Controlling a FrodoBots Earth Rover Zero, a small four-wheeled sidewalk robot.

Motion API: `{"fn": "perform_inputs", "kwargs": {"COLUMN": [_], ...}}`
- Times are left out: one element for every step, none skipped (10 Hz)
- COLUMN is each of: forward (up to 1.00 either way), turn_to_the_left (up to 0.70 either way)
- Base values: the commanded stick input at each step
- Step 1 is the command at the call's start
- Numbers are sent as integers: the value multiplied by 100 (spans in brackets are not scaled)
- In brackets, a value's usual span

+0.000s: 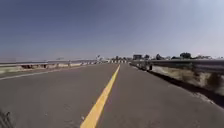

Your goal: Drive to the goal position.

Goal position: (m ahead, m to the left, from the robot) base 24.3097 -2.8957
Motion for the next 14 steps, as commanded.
{"fn": "perform_inputs", "kwargs": {"forward": [50, 50, 50, 50, 50, 50, 50, 50, 50, 50, 50, 50, 50, 50], "turn_to_the_left": [0, 0, 0, 0, 0, 0, 0, 0, 0, 0, 0, 0, 0, 0]}}
